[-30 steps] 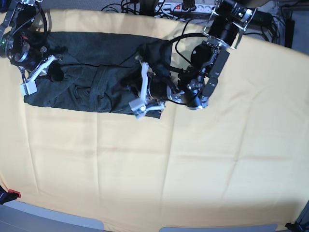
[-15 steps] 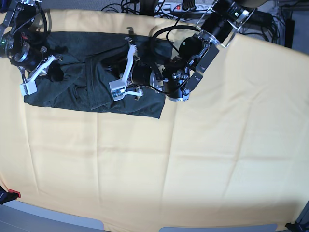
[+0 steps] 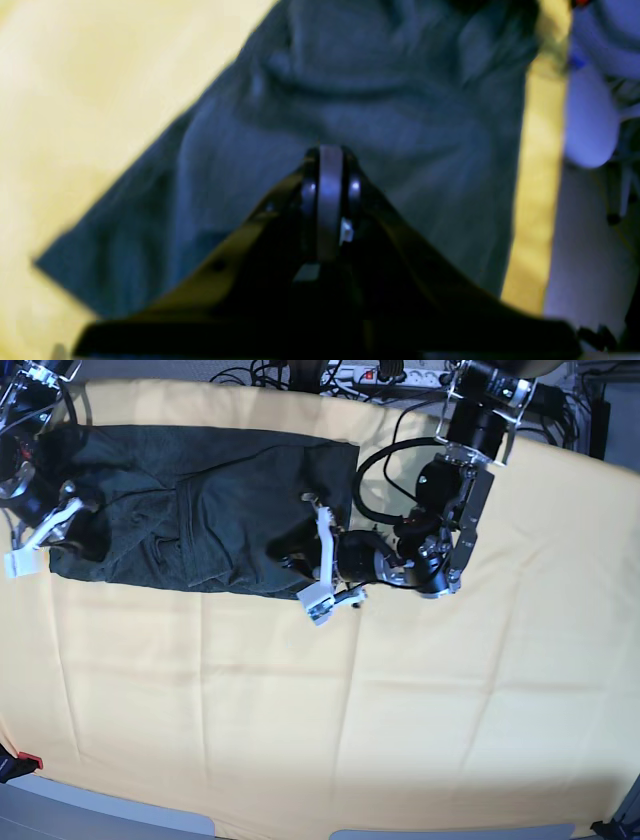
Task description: Fold the T-shirt properly
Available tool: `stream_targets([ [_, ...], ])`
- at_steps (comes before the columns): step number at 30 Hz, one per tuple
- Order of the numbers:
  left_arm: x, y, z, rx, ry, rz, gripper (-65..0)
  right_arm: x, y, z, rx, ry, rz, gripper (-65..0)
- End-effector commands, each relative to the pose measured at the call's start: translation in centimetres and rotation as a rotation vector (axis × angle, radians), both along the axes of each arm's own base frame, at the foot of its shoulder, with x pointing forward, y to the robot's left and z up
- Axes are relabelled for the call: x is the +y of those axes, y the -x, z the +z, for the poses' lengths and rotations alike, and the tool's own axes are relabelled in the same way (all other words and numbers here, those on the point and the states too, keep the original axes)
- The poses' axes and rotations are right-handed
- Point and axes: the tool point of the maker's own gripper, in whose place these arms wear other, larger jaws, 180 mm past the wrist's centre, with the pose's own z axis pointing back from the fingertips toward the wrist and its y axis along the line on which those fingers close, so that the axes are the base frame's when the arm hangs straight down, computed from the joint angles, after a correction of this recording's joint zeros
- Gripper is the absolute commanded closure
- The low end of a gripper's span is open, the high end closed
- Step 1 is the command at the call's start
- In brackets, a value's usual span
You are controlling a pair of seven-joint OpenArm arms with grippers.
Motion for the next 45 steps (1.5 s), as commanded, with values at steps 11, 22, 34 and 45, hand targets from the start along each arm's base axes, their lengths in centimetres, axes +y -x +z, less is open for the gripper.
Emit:
stream_targets([
  [11,0.0,1.1,-3.2,-0.101,-0.206,-0.068,0.0,-7.8,1.3,4.3,-0.091,0.096,-0.194,-37.4],
  [22,-0.3,0.8,-3.9,-0.147,-0.255,-0.052,0.0,-14.3,8.1,-0.7,0.264,0.272,-0.426,-38.0],
  [34,0.4,1.1,-4.0,-0.124,-0.246,-0.058,0.0,-12.8,9.6,-4.6,0.316,-0.012,-0.372,-43.3],
  [45,-0.1,1.5,-3.6,-0.109,-0.207,-0.076,0.0,-6.0,9.2,-7.6,0.403,-0.08,-0.079,-43.3],
])
